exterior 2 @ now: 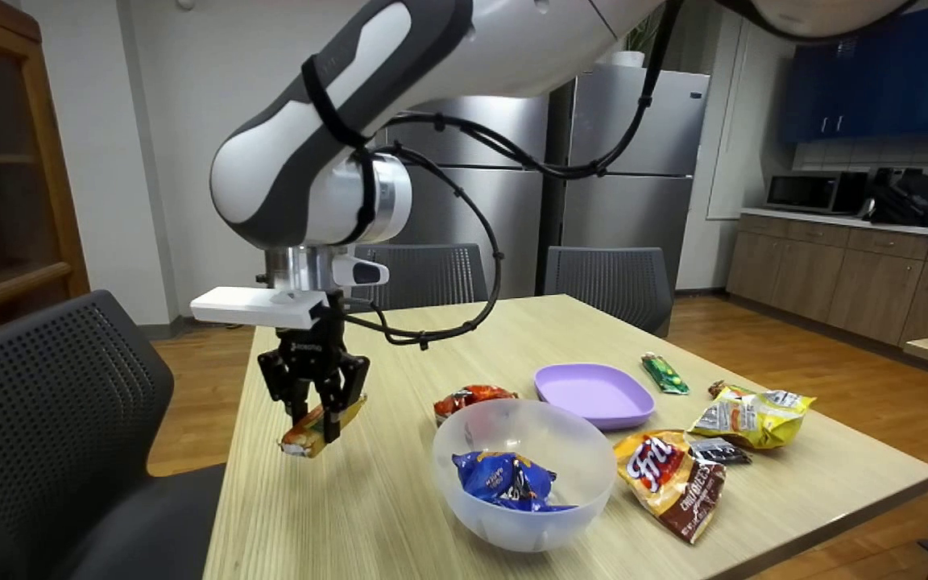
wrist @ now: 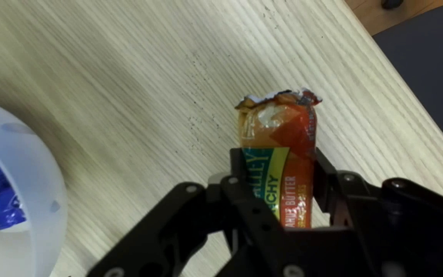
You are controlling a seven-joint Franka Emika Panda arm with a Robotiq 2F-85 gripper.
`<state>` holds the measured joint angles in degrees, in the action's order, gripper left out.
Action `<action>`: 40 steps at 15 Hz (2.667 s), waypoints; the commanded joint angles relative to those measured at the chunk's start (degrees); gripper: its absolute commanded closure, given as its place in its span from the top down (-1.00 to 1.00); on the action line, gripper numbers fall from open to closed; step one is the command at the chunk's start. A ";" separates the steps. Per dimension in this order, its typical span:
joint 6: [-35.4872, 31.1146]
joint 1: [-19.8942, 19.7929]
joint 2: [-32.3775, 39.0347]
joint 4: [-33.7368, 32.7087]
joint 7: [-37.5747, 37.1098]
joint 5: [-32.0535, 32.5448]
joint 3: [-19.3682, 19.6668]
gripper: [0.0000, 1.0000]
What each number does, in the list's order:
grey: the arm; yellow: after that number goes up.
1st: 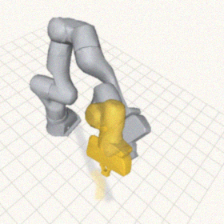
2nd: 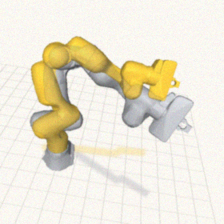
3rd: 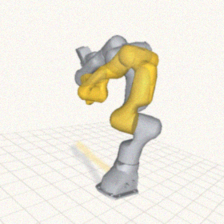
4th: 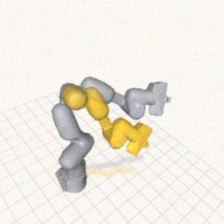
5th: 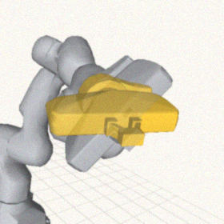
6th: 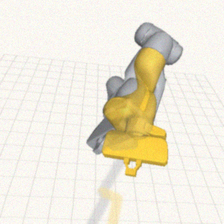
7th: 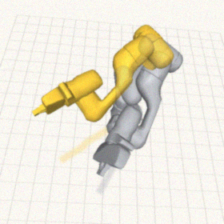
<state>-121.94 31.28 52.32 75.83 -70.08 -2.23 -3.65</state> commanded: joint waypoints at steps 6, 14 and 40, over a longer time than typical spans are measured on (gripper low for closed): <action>3.58 -4.32 -10.15 9.69 7.19 -0.67 -2.22 -0.65; 2.82 -9.56 -15.98 18.23 12.68 -1.10 -1.66 -0.65; 2.94 -22.68 -22.87 28.38 35.05 -1.57 2.40 -0.65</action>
<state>-119.32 10.24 31.28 102.60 -39.70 -3.06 -1.86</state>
